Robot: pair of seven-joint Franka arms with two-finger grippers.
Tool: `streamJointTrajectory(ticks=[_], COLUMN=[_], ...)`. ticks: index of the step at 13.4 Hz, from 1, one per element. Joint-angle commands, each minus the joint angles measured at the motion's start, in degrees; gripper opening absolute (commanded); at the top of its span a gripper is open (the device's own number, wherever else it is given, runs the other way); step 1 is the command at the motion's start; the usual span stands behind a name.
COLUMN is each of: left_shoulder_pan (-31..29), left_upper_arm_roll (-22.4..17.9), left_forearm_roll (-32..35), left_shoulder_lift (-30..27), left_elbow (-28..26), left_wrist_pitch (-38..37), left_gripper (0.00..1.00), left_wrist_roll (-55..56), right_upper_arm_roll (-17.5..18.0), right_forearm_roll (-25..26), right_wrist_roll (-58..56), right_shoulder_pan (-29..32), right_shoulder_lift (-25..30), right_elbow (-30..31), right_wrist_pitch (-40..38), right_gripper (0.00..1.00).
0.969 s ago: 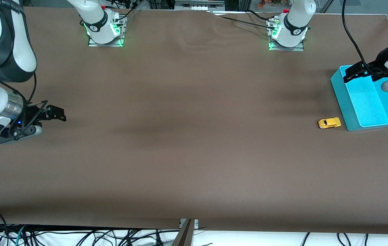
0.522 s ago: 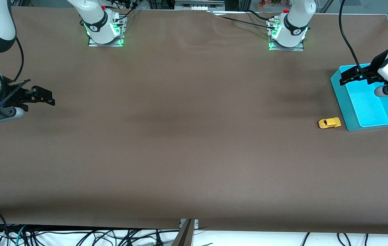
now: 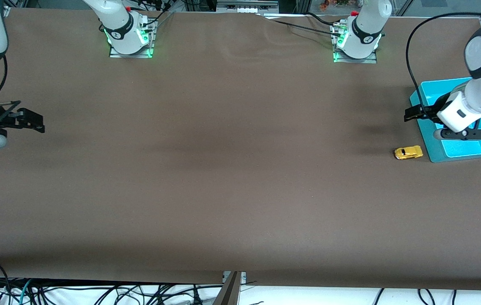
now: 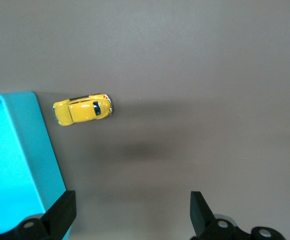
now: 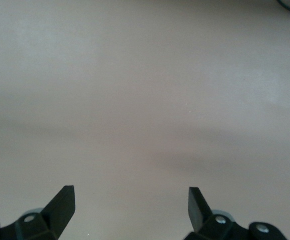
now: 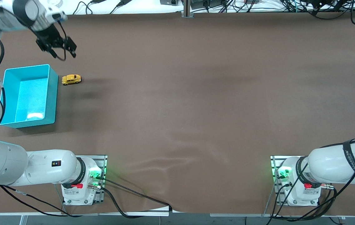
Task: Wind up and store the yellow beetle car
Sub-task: 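Raise the right gripper away while the left gripper moves toward the car, then lower the left gripper onto the yellow car and close it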
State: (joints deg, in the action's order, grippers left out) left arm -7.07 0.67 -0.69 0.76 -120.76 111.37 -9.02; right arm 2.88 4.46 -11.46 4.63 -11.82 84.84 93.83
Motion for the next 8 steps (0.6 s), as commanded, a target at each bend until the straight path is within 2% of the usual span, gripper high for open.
streamJointTrajectory(ticks=[1, 6, 8], left_shoulder_pan=[-3.38, -5.24, -5.59], left_upper_arm_roll=[0.39, 0.3, 0.3], left_forearm_roll=[0.6, 1.39, 5.06], left_shoulder_lift=[-1.29, 4.23, 7.05], left_elbow=[-8.24, -12.48, -12.48], left_wrist_pitch=[9.01, 16.66, 20.88], left_gripper=[1.0, 1.0, 1.0], left_wrist_roll=[-10.01, -28.92, -34.45], right_upper_arm_roll=[0.37, 0.29, 0.11], right_forearm_roll=[0.55, 1.16, 1.07], right_wrist_roll=[0.38, 0.12, 0.29], right_shoulder_pan=[0.12, 0.12, 0.38], right_shoulder_lift=[-0.93, 1.62, 2.23], right_elbow=[-2.05, -2.05, -2.05], right_wrist_pitch=[-1.1, -2.06, -2.77], right_gripper=[1.0, 1.0, 1.0])
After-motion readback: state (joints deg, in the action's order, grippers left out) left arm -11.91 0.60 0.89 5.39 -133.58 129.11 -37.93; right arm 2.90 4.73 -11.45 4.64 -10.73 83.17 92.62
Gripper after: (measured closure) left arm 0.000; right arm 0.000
